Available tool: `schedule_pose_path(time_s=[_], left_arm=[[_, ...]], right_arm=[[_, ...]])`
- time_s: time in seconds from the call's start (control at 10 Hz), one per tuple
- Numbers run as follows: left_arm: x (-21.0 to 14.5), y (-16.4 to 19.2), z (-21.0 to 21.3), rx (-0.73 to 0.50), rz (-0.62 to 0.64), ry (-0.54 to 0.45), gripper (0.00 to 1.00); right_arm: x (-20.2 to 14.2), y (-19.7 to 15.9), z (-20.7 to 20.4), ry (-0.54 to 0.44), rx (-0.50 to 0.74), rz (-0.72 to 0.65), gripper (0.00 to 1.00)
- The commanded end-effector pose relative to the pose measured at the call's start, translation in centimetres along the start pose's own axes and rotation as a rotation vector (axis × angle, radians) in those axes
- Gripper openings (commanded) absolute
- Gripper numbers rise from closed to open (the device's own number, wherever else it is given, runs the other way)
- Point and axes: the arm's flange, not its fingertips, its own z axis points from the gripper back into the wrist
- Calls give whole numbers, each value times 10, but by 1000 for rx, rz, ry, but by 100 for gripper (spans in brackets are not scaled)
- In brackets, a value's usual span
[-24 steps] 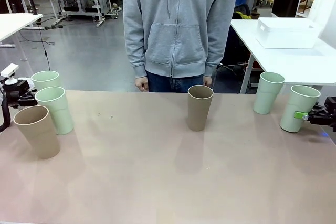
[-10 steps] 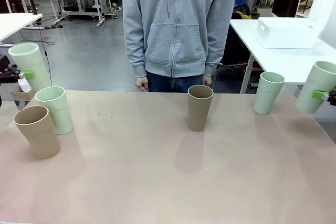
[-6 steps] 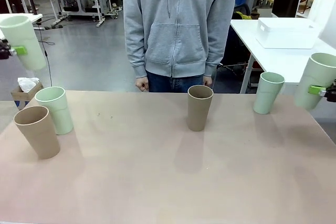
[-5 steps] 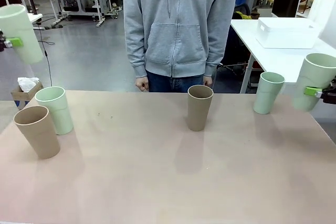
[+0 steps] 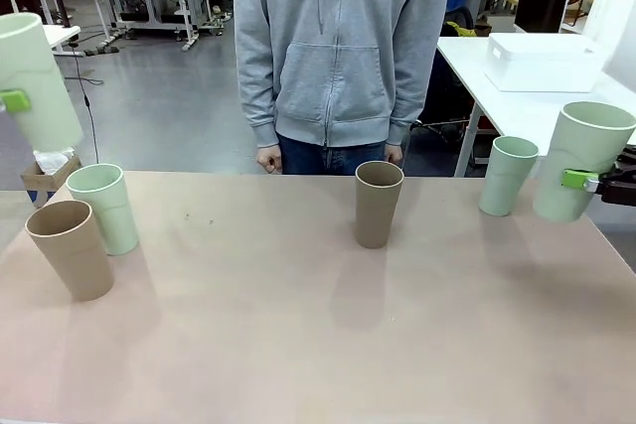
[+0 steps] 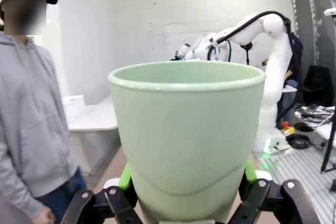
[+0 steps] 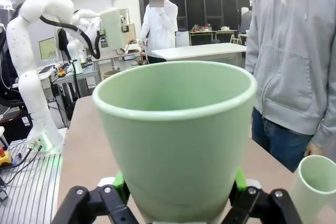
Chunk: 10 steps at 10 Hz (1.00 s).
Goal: Stack the cups and store them in the basket.
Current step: Pick up two Reusable plastic cups , one in each hand.
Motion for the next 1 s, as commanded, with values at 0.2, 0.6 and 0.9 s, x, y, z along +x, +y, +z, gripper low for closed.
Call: schedule_pose_path(time_s=[0.2, 0.6, 0.9], left_arm=[[-8, -19, -11, -15, 16, -12, 86], [-8, -19, -11, -15, 16, -12, 86], [-33, -46, -64, -27, 0, -10, 86]], right_arm=[[0, 0, 0, 0, 0, 0, 86], [0, 0, 0, 0, 0, 0, 86], [-4, 51, -35, -21, 10, 31, 86]])
